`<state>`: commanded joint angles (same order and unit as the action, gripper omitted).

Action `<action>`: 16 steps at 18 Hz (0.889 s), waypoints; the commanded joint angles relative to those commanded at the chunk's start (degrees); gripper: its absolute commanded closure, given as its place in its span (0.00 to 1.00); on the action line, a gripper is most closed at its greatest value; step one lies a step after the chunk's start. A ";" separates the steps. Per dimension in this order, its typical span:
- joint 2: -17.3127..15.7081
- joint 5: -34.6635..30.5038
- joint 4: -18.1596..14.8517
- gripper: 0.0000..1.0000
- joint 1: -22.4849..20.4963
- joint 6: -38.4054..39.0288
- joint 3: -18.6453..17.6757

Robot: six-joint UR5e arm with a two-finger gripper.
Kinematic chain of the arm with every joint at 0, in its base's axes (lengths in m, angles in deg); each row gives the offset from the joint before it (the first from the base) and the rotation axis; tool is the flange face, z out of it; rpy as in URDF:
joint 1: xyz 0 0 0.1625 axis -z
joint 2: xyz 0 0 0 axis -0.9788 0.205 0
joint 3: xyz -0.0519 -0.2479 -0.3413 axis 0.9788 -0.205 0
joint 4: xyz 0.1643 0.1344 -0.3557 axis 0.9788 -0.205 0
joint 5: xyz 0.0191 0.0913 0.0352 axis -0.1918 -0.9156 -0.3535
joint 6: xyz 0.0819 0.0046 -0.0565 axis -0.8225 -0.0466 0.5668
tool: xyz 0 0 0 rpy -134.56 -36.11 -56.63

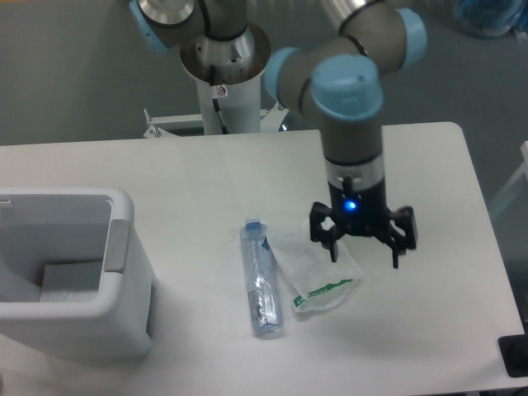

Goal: Place the trash in the trash can
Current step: 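Move the gripper over the clear plastic bag with green strip, then lower the gripper and pinch the bag's green strip edge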

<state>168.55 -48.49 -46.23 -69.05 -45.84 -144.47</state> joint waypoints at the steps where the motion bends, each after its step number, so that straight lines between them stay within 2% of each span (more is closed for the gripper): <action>1: 1.49 0.09 0.00 0.00 0.00 -1.93 1.14; 4: 5.89 0.88 -0.09 0.00 -0.79 -10.63 3.00; 6: 7.13 1.85 -0.88 0.00 -0.79 -15.38 2.22; 7: 7.31 1.85 -2.27 0.00 -0.79 -16.97 1.86; 8: 7.40 1.76 -4.55 0.00 -0.79 -17.85 1.86; 9: 7.14 1.68 -9.71 0.00 -1.23 -19.25 2.12; 10: 6.96 1.67 -12.54 0.00 -2.01 -20.66 2.38; 11: 6.96 1.67 -14.05 0.00 -2.37 -22.15 2.39; 16: 8.10 1.15 -14.86 0.00 -2.20 -24.10 1.51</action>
<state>176.65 -47.34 -61.09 -71.24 -69.95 -142.96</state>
